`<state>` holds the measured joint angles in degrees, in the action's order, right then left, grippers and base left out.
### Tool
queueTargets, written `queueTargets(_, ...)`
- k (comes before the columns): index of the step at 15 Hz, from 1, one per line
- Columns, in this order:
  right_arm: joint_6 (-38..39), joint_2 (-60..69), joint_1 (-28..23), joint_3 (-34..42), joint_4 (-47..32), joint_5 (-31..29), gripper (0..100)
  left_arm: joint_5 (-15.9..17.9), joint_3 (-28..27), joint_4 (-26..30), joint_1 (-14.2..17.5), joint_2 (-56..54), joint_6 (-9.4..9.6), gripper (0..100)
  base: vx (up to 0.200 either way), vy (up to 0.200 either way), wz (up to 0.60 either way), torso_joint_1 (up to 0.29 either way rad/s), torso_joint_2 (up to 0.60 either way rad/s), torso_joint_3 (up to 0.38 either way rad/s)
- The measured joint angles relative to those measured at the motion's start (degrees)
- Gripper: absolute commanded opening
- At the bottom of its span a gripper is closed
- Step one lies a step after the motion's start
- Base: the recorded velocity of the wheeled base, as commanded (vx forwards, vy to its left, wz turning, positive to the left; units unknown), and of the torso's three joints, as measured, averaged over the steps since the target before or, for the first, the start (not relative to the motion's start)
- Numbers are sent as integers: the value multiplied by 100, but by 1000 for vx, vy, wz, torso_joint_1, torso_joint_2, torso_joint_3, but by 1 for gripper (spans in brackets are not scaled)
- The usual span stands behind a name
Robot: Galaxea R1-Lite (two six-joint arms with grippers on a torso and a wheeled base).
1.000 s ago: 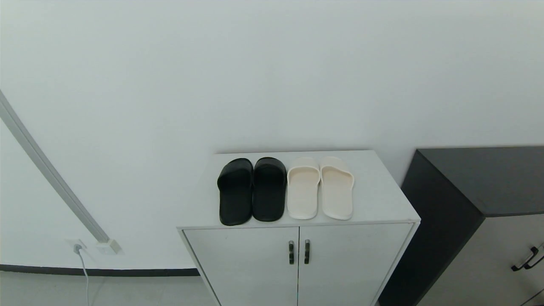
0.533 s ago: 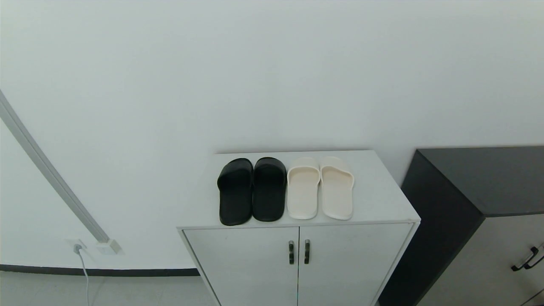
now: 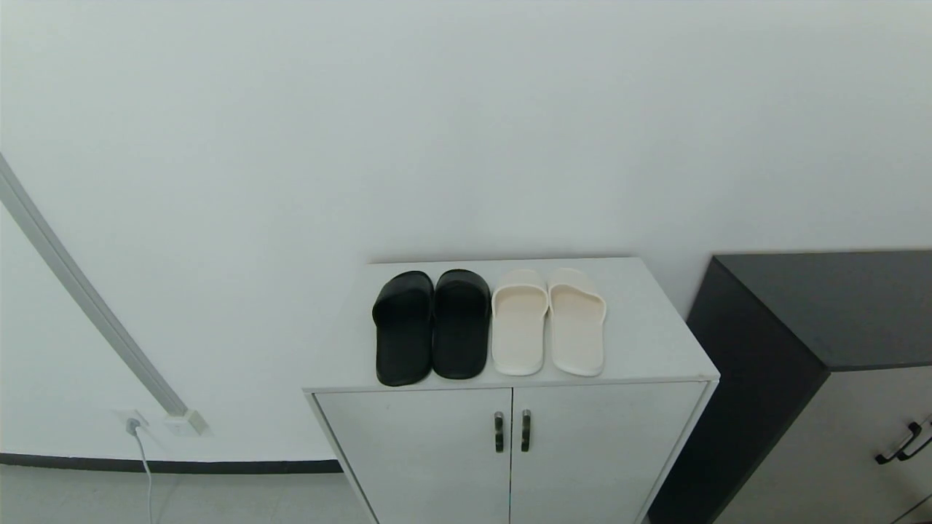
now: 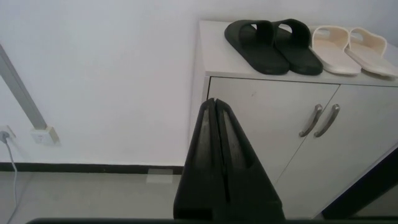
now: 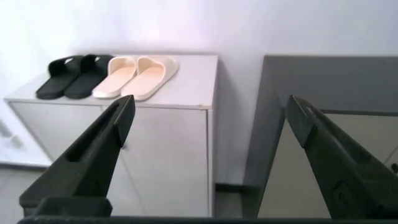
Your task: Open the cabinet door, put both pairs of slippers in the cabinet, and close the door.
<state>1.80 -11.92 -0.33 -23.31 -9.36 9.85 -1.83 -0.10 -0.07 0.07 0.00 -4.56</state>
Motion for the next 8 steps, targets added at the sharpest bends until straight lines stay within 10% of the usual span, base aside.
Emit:
queueTargets(4,180,-2283,418,-127,1078,262,100,5,0,0,0,0,10,0,0,0,0,0,0,0)
queueTargets(8,900,-4218,2530,-205,2526,-1085,100,11,0,0,0,0,10,0,0,0,0,0,0,0)
